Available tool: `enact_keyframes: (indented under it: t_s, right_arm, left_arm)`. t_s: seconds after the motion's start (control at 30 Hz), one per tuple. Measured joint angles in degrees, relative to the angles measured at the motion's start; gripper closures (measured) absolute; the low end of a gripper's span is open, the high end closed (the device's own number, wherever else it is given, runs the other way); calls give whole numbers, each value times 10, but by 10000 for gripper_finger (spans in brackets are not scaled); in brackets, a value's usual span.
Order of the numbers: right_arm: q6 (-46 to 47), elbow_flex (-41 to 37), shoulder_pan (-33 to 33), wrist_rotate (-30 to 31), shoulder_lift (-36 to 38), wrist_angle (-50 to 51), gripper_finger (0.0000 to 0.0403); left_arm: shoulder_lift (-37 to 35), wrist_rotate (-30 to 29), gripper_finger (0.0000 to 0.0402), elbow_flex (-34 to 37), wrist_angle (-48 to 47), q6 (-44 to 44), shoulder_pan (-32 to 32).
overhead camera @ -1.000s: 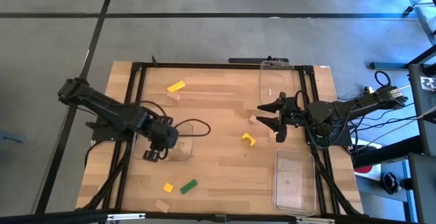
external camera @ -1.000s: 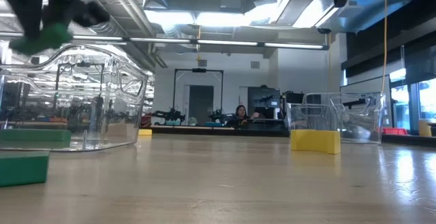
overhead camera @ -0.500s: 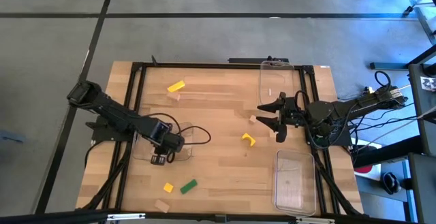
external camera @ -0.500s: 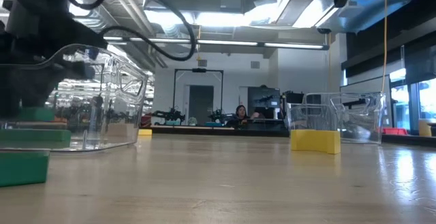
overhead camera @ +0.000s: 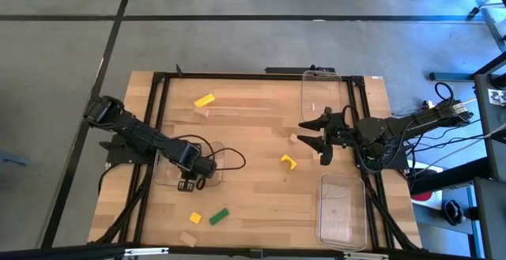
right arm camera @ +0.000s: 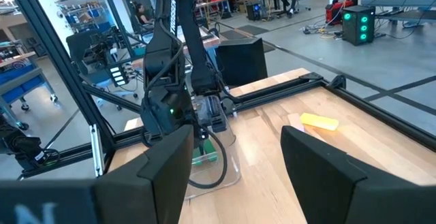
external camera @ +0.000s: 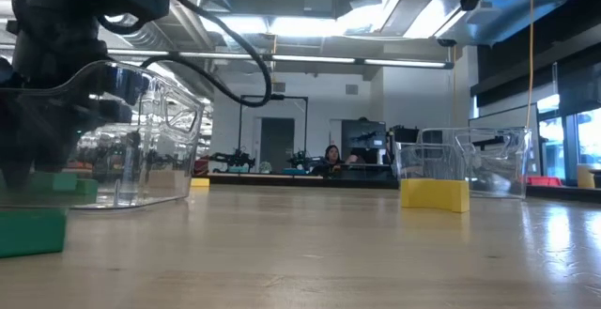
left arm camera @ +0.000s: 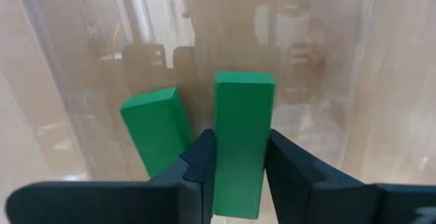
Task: Sort & place blocks by color
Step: Put the top green block into the left transparent bin, then put the green block into the left transparent bin
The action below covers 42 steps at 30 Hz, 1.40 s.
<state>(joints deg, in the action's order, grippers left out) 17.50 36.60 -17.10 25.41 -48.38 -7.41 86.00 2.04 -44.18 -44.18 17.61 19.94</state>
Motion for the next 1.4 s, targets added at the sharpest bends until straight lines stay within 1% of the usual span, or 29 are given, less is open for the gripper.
enact_keyframes:
  t_s: [0.2,0.43,0.7,0.87,1.0,1.13,1.23,1.33,1.4]
  right_arm:
    - [0,0,0,0,0,1,178]
    - [0,0,0,0,0,1,178]
    - [0,0,0,0,0,0,178]
    - [0,0,0,0,0,0,178]
    - [0,0,0,0,0,0,178]
    - [0,0,0,0,0,0,178]
    - [0,0,0,0,0,-1,178]
    - [0,0,0,0,0,-1,178]
    - [0,0,0,0,0,-1,178]
  left_arm:
    - [0,-12,285,0,1,-1,0]
    - [-1,-15,267,0,1,3,0]
    - [-1,-10,213,0,0,7,0]
    - [-2,7,184,-7,-24,25,-6]
    - [-9,10,178,-33,-65,14,-21]
    - [-48,11,178,-73,-109,0,-48]
    - [-98,11,178,-111,-130,-2,-68]
    - [-162,3,178,-146,-116,-2,-90]
    - [-208,-22,178,-161,-71,1,-106]
